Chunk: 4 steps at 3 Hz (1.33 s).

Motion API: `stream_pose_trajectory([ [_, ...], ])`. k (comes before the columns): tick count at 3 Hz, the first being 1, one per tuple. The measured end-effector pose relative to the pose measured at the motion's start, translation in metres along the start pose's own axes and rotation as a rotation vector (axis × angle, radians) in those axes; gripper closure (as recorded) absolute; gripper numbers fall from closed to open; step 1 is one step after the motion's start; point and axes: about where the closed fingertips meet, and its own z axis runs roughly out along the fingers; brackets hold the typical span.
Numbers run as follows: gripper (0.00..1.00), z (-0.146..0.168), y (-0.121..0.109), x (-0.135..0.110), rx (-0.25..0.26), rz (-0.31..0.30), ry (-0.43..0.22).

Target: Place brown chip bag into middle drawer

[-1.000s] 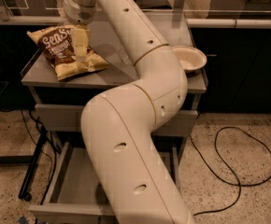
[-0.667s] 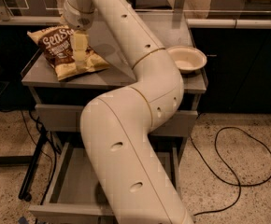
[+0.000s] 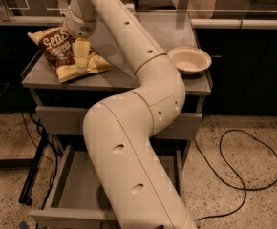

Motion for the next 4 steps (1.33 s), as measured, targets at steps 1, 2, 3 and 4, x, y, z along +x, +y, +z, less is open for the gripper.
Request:
stream_pose_trajectory([
  [1, 0.01, 0.0128, -0.0017, 0.0036, 0.003, 0.022, -0.030],
  [2, 0.25, 0.0170, -0.0056, 0.0021, 0.014, 0.021, -0.033],
  [3, 0.48, 0.0170, -0.0056, 0.0021, 0.014, 0.021, -0.033],
  [4, 0.71, 0.0170, -0.0056, 0.0021, 0.014, 0.021, -0.033],
])
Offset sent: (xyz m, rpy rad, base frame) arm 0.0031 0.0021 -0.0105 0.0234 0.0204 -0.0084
